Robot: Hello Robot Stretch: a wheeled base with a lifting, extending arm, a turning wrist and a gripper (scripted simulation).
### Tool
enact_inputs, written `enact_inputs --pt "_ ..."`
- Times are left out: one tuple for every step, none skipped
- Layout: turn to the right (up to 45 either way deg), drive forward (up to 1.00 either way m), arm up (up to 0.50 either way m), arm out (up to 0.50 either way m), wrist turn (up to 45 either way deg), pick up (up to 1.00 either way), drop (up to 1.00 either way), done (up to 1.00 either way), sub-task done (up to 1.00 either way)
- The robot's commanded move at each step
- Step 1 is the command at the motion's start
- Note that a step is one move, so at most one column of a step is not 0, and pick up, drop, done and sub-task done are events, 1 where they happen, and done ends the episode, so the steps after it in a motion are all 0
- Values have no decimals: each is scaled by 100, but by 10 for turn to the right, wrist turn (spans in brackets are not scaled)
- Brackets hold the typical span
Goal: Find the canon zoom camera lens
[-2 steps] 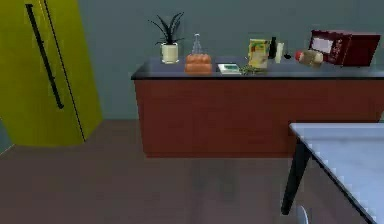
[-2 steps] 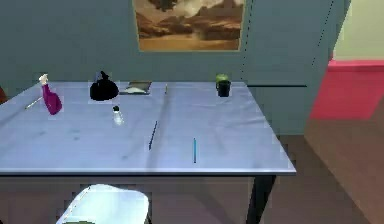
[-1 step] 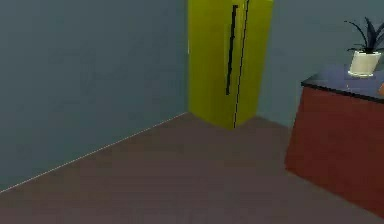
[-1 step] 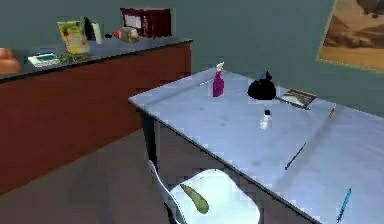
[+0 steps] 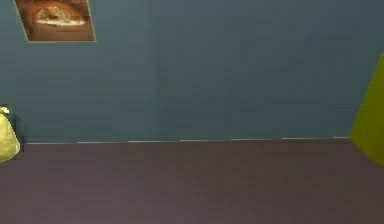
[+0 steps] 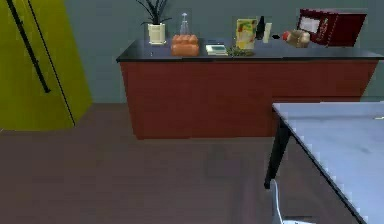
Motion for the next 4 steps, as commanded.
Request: enact_inputs --pt "0 20 0 0 0 0 0 0 0" --pt "-450 0 0 0 0 0 0 0 0" --pt "-450 0 0 0 0 0 0 0 0" --pt "0 10 0 0 0 0 0 0 0"
